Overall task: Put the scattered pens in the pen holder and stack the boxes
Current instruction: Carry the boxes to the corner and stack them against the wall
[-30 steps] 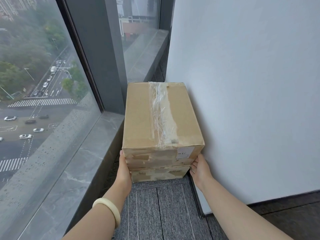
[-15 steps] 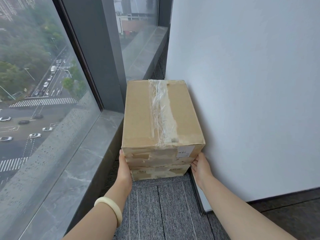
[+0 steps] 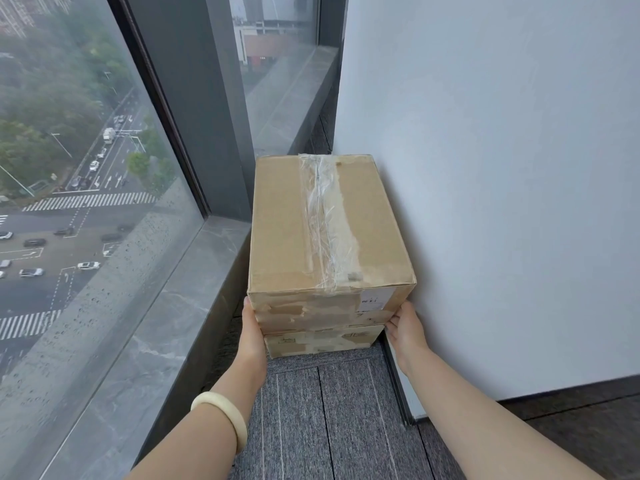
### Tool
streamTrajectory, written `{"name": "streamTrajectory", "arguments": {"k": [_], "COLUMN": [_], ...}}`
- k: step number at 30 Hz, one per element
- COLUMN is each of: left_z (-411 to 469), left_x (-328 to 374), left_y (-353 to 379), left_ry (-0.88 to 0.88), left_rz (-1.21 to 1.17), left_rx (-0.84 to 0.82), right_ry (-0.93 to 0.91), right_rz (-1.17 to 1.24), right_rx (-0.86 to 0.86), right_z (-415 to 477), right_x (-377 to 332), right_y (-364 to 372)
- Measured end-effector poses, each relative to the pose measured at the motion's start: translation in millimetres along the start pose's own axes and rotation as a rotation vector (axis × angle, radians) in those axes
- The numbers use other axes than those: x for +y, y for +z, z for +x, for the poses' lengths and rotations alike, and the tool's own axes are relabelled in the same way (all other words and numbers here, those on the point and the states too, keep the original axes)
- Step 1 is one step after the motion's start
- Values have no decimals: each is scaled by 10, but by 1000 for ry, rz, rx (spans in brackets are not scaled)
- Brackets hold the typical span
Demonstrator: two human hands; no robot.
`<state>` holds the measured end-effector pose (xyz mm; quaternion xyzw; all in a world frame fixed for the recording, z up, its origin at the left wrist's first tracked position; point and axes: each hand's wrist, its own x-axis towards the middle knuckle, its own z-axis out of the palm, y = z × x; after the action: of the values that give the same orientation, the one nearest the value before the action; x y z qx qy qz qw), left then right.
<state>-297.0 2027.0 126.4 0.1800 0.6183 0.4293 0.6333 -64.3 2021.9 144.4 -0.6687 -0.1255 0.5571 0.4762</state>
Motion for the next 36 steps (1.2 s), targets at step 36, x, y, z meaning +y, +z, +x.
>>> {"name": "streamTrajectory", "arguments": {"k": [36], "left_z": [-1814], "left_x": [1341], "left_y": [-391], "left_ry": [-159], "left_rz": [60], "left_rx": [199], "right_ry": [335], "right_rz": [-304], "right_rx": [-370], "right_z": [-1835], "right_x": [-1017], "right_y": [519]}}
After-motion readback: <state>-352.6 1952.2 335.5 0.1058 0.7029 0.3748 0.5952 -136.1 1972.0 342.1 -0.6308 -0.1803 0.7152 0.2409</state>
